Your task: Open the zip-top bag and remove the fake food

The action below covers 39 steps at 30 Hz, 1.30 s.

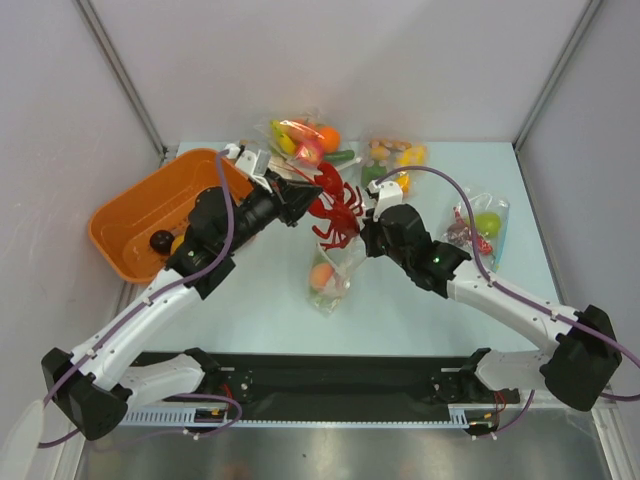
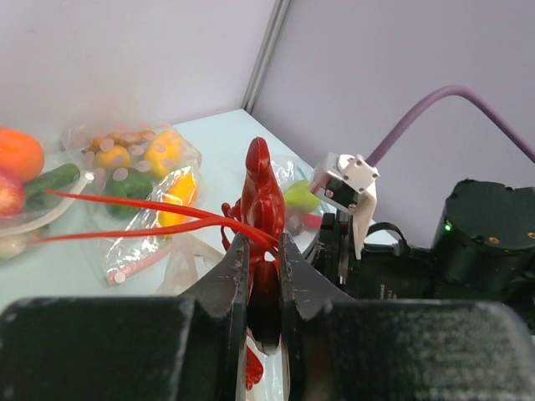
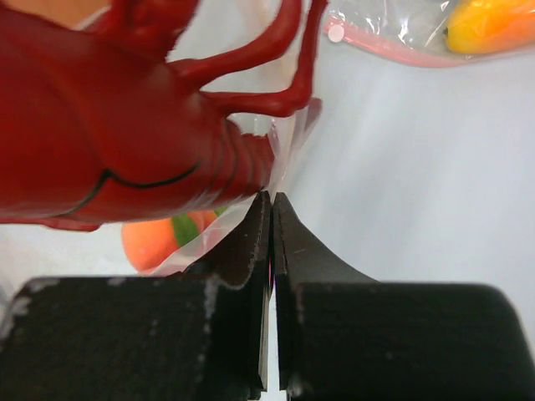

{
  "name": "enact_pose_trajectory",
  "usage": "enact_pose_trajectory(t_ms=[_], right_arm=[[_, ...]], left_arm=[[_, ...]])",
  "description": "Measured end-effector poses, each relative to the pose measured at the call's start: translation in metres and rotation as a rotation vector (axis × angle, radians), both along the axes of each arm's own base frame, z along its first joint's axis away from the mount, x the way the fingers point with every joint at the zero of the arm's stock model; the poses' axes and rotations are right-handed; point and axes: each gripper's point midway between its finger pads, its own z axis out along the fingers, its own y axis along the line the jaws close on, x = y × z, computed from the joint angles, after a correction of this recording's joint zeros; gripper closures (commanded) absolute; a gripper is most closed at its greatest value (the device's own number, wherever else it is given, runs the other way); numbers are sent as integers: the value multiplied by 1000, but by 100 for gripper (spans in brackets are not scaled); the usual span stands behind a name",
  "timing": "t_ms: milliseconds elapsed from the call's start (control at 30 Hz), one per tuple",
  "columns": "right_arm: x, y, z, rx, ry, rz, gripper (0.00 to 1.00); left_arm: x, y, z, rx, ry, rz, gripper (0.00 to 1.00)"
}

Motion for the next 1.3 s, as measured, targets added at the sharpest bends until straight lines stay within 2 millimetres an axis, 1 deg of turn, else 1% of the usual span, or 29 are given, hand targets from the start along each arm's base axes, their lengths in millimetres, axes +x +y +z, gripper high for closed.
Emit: enact_pose_trajectory(t_ms=[133,400,600,833,1000,1133,1233,1300], right_arm=[[-4,1,8,18,-13,3,100],[-4,1,8,24,-12,-8,100],[-4,-1,10,27,-16,-22,100],[-5,-4,7,22,0,-33,100],[-4,-4,6,26,3,-41,100],[-2,-3,1,17,10,-51,100],[2,-8,-1,11,10,-70,100],[6,-13,0,12,9,-85,90]], left_arm=[[3,-4,2,-16,-8,-10,100],[8,-11,2,-36,-11,-28,100],[8,-15,-4,-42,-19,-48,100],[11,-19,-16,-47,-2,-57,100],[11,-19,-14,-65,-6,-56,100],[12,-19,-17,-71,1,-43,100],[13,-18,-16,-76,5,-35,100],[14,-17,-16,-76,8,-23,100]])
